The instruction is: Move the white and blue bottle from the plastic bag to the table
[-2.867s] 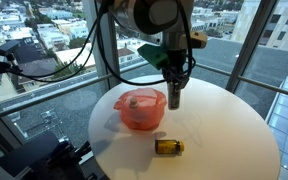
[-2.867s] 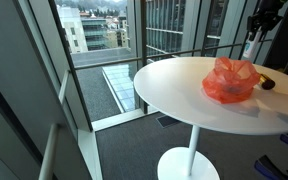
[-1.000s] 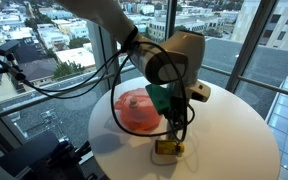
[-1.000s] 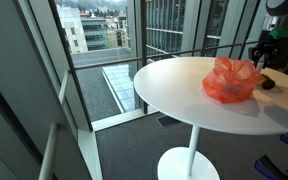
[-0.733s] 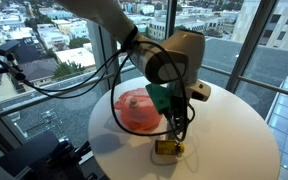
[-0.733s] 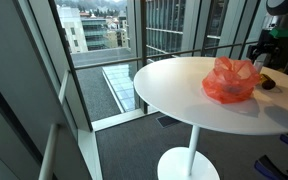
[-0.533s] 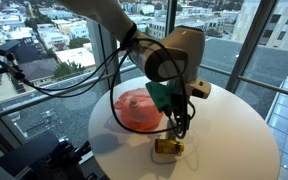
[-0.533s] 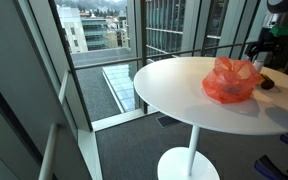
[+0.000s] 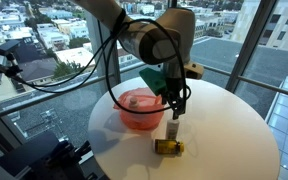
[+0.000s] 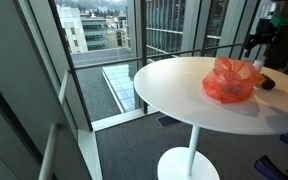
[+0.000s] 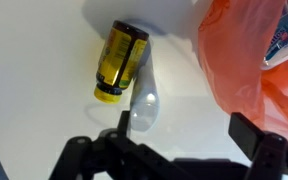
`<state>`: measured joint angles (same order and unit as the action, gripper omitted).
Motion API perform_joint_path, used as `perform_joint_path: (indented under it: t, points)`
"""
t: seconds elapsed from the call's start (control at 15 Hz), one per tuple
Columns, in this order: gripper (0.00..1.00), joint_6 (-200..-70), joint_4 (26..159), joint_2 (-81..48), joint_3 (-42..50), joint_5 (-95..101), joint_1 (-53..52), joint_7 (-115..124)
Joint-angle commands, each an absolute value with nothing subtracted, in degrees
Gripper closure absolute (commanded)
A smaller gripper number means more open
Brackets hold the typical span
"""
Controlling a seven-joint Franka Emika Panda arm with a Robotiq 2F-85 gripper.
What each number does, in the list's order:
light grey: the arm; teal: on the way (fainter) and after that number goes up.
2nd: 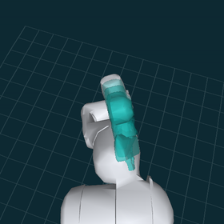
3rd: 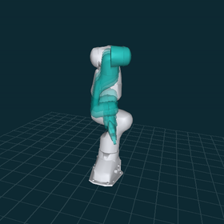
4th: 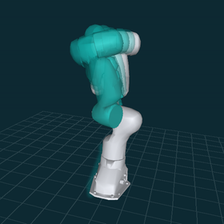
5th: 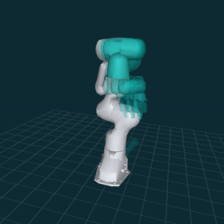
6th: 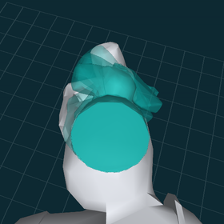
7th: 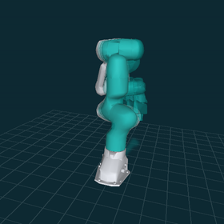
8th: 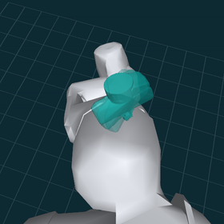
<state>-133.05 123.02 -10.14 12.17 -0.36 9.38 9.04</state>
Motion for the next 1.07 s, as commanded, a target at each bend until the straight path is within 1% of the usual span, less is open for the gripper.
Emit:
perform_joint_path:
  t: [0.0,0.33,0.73,1.0]
  points:
    - [0.00,-130.2,124.0,-6.2,10.7,1.0,8.1,9.0]
    - [0.00,-124.5,124.1,-2.6,7.7,1.1,5.8,6.0]
    - [0.00,-113.0,123.9,3.0,4.8,1.3,3.8,2.3]
    - [0.00,-110.1,124.9,8.1,3.5,3.1,3.3,3.5]
